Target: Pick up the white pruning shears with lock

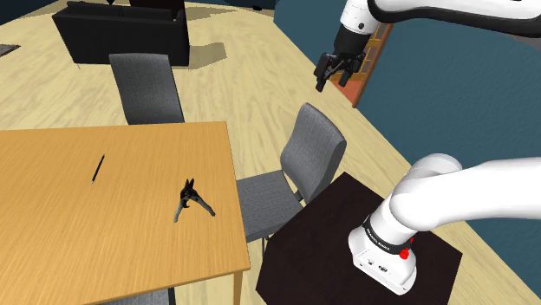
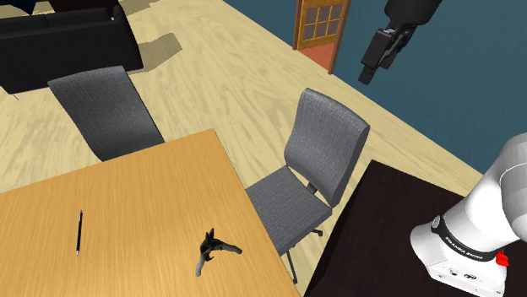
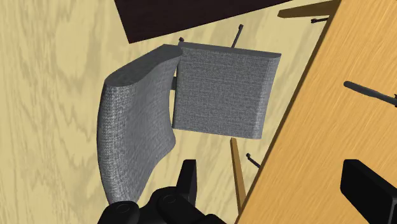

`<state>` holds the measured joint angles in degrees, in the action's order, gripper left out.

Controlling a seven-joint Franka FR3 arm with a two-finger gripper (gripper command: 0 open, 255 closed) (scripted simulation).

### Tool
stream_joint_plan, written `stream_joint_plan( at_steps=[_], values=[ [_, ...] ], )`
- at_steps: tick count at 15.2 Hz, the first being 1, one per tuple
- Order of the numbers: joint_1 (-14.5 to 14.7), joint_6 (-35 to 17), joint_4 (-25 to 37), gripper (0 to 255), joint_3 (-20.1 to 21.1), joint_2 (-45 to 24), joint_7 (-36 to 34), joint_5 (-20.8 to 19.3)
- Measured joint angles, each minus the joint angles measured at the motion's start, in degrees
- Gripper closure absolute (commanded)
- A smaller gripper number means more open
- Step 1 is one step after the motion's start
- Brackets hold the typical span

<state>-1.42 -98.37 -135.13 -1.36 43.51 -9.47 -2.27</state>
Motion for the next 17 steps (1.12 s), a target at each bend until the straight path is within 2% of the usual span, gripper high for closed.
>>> stream_joint_plan(
  at_steps=[2, 5, 10, 17],
  values=[
    [0.28, -1.06, -0.55, 0, 0.11, -0.42, 0.17, 0.15],
    [1.82, -5.88, -3.23, 0, 0.84, -1.77, 0.99, 0.99],
    [4.80, -16.72, -7.94, 0, 2.07, -6.30, 2.97, 2.49],
    [8.94, -31.36, -11.01, 0, 3.71, -15.51, 6.42, 4.45]
  ],
)
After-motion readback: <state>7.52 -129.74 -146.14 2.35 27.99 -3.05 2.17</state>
